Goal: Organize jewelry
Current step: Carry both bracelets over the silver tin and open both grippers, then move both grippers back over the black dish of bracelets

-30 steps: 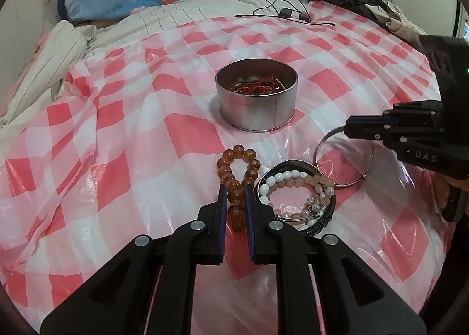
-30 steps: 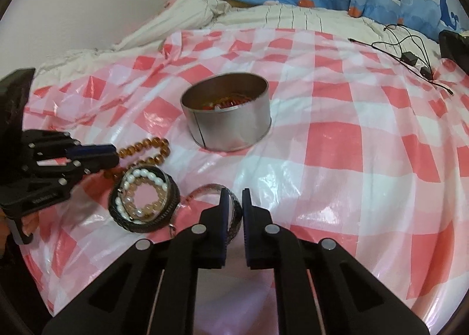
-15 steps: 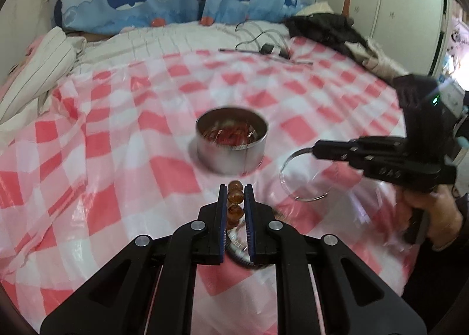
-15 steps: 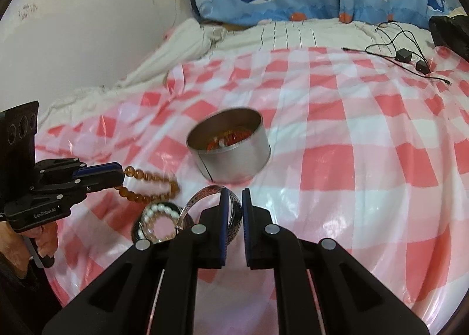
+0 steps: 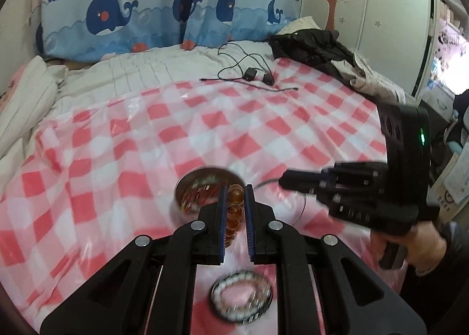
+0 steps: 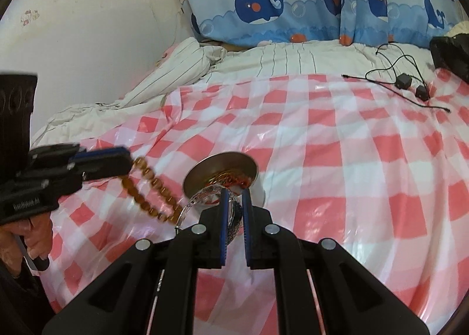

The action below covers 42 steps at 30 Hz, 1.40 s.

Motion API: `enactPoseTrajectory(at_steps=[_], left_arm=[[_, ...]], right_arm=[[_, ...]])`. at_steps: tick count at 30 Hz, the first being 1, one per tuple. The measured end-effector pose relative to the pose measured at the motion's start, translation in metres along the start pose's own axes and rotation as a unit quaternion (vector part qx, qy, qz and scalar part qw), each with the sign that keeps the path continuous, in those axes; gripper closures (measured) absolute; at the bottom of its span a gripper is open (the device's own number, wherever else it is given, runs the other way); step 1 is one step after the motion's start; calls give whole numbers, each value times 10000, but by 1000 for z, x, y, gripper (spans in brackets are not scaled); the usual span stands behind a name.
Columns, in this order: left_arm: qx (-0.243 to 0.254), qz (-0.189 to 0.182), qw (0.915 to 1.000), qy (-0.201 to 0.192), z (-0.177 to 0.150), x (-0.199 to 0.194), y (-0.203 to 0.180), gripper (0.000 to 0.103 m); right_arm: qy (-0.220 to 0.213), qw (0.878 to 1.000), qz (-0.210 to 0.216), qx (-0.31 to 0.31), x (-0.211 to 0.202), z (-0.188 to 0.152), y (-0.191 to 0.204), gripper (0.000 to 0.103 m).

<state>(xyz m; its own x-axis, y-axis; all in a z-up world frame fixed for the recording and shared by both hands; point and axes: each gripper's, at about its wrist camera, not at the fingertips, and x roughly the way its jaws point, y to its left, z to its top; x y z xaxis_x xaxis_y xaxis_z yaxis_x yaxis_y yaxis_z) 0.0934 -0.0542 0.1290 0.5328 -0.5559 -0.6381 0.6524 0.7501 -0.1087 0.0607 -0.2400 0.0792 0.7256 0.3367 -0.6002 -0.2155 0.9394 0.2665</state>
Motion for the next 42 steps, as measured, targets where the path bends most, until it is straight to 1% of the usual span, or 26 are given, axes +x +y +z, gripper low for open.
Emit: enactPoseTrajectory(at_steps=[2,4,6,8,9,10,11,13,16,17,18,19,20,24,26,28,32,36,42], left_arm=[[-190,-134,9997,-61,9,14,7,93],[-436,-187,9989,-24,13,33,18,92],[-678,-213,9969,327,11,61,32,91],[-771,65,9945,703,5,83,44,84],[-824,94,9937,757,1,85,49,84],[-843,107,9937,730,-2,82,51,82],[-849,138,9940,683,-5,78,55,78],[-855,268,9942,592,-10,65,61,72],[-700,412,9949,594,-20,47,62,69],[-667,433,9951,590,-23,42,62,68],[-611,503,9952,579,-27,35,60,67],[-524,589,9952,577,-31,30,57,64],[-395,670,9952,592,-37,24,52,62],[-60,1001,9926,686,-58,12,34,60],[60,1098,9914,711,-67,9,24,57],[209,1216,9897,729,-75,5,13,56],[437,1447,9857,742,-89,-1,-3,53],[612,1607,9824,734,-94,-6,-12,52],[746,1771,9791,670,-96,-13,-16,47]], right_arm=[[-19,10000,-26,20,2,4,-4,93],[-36,10000,-60,19,5,8,-7,93],[-25,10000,-80,-24,11,14,-7,93],[12,9999,-81,-107,20,19,-4,93],[34,9998,-78,-156,24,22,-3,93],[67,9997,-79,-225,31,25,0,93],[96,9996,-76,-274,37,27,2,93],[140,9993,-63,-351,48,31,8,93],[184,9988,-101,-453,62,34,16,93],[253,9983,-158,-495,69,35,19,90],[275,9980,-210,-527,72,34,20,79],[249,9980,-234,-536,71,33,20,75],[202,9980,-246,-542,65,31,20,73],[151,9981,-237,-551,37,20,21,72],[167,9982,-233,-529,22,9,20,70],[254,9984,-192,-458,7,-9,18,69],[454,9986,-93,-274,-10,-41,17,63],[542,9983,13,-226,-16,-57,23,62],[719,9966,126,-378,-5,-69,38,61]])
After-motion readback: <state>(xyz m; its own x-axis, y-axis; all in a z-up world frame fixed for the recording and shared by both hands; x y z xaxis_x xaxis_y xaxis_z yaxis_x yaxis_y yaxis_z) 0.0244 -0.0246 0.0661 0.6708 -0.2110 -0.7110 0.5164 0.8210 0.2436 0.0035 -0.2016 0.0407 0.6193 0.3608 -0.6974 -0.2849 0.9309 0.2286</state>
